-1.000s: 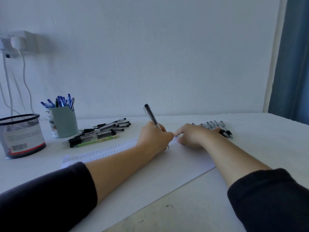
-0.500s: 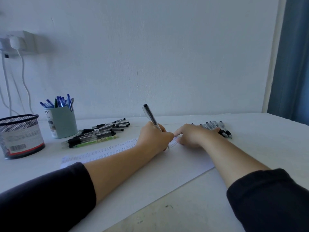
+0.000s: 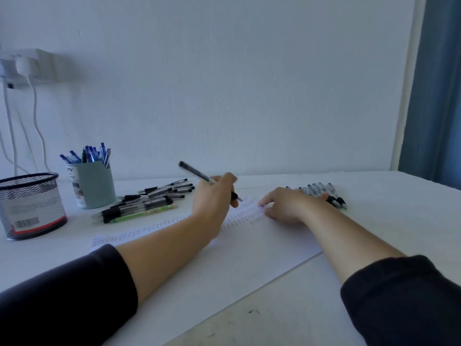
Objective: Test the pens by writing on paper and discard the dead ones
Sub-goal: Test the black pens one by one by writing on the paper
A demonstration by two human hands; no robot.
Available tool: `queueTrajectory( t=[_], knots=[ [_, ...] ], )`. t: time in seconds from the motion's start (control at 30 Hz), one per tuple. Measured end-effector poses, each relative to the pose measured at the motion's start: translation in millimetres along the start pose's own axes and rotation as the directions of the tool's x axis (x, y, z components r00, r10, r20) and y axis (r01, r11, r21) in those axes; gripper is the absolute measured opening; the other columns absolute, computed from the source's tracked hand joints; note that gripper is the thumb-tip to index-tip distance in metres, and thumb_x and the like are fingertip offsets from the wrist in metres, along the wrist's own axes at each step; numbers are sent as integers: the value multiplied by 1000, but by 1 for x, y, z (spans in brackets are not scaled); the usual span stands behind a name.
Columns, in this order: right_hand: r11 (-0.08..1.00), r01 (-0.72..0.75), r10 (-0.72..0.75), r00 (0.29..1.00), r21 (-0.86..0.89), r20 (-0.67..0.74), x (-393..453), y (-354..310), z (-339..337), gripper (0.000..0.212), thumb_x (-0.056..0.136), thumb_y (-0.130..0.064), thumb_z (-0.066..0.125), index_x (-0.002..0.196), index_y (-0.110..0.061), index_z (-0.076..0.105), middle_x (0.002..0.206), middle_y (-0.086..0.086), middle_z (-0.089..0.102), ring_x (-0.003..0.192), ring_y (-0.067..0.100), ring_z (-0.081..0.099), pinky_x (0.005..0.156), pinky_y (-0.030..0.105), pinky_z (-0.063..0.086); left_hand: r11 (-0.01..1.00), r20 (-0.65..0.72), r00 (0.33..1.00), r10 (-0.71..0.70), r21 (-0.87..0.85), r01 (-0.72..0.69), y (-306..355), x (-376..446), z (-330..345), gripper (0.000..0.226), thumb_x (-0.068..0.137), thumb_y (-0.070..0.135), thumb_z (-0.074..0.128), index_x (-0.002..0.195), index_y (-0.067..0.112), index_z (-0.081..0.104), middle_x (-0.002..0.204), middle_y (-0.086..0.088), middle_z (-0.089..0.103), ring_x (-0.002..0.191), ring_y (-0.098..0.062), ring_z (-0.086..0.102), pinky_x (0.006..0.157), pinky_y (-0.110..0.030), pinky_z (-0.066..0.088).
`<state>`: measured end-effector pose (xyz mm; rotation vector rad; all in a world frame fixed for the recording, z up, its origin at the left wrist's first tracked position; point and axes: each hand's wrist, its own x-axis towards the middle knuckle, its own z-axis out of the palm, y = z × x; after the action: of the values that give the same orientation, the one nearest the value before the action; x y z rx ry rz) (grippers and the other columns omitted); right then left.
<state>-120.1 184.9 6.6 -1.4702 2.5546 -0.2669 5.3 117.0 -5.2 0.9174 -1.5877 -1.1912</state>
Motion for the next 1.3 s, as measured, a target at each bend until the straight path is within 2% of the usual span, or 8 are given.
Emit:
queueTrajectory(
  t=[0.13, 0.3, 0.4, 0.63, 1.03, 1.1, 1.17, 1.3],
  knots=[
    [1000, 9, -9, 1000, 1, -14, -2, 0, 0, 32, 100, -36, 41, 129, -47, 49, 156, -9, 25, 147, 25, 7, 107, 70, -4, 999, -75, 997, -10, -32, 7, 8, 10, -15, 20, 90, 8, 47, 71, 10, 52, 69, -5, 53, 62, -16, 47, 55, -28, 40],
    [1000, 16, -15, 999, 16, -30, -2, 1, 0, 31, 99, -39, 42, 128, -50, 49, 153, -13, 29, 147, 22, 12, 110, 66, 0, 998, -136, 991, -9, -70, -1, 8, 18, -25, 8, 95, 14, 49, 100, 9, 48, 62, -7, 52, 47, -15, 42, 42, -25, 33],
    [1000, 14, -13, 999, 19, -35, -2, 2, 1, 32, 99, -40, 42, 128, -50, 48, 152, -15, 31, 146, 20, 14, 111, 65, 0, 995, -123, 992, -17, -96, 5, 8, 15, -25, 15, 98, 23, 38, 92, 12, 47, 55, -6, 48, 44, -16, 37, 39, -23, 29],
    [999, 23, -22, 999, 33, -44, 1, 1, 3, 31, 99, -41, 41, 128, -50, 47, 151, -18, 30, 147, 18, 12, 110, 66, -2, 991, -93, 994, -62, -120, 50, 11, 12, -23, 24, 98, 16, 31, 88, 9, 52, 52, -7, 49, 43, -18, 37, 41, -24, 27],
    [998, 35, -30, 995, 44, -98, 8, 3, 5, 29, 97, -38, 45, 124, -47, 52, 150, -10, 35, 146, 19, 14, 109, 67, -3, 998, -169, 985, -42, -52, 33, 1, 22, -25, 25, 100, 23, 40, 82, 10, 52, 63, -2, 34, 54, -15, 28, 53, -28, 24],
    [982, 111, -85, 983, 154, -161, 13, 3, 7, 22, 97, -32, 47, 113, -37, 61, 142, -3, 47, 141, 24, 29, 112, 65, 7, 996, -151, 987, -48, -75, 37, 1, 22, -23, 22, 98, 23, 47, 102, 4, 58, 64, -4, 45, 52, -15, 39, 50, -27, 33],
    [915, 269, -203, 951, 300, -234, 14, -2, 7, 24, 98, -28, 45, 103, -18, 67, 128, 10, 60, 125, 31, 49, 108, 52, 32, 993, -122, 991, -54, -114, 40, 2, 20, -21, 34, 97, 18, 52, 130, 8, 46, 68, -6, 59, 56, -16, 55, 55, -28, 49],
    [777, 446, -320, 887, 444, -333, 4, -16, 4, 22, 97, -28, 51, 108, -18, 67, 98, 0, 69, 93, 22, 64, 81, 33, 49, 982, -73, 996, -47, -188, 33, 3, 12, -16, 30, 96, 11, 52, 120, 16, 35, 68, -8, 66, 60, -20, 65, 69, -34, 59]
  ],
)
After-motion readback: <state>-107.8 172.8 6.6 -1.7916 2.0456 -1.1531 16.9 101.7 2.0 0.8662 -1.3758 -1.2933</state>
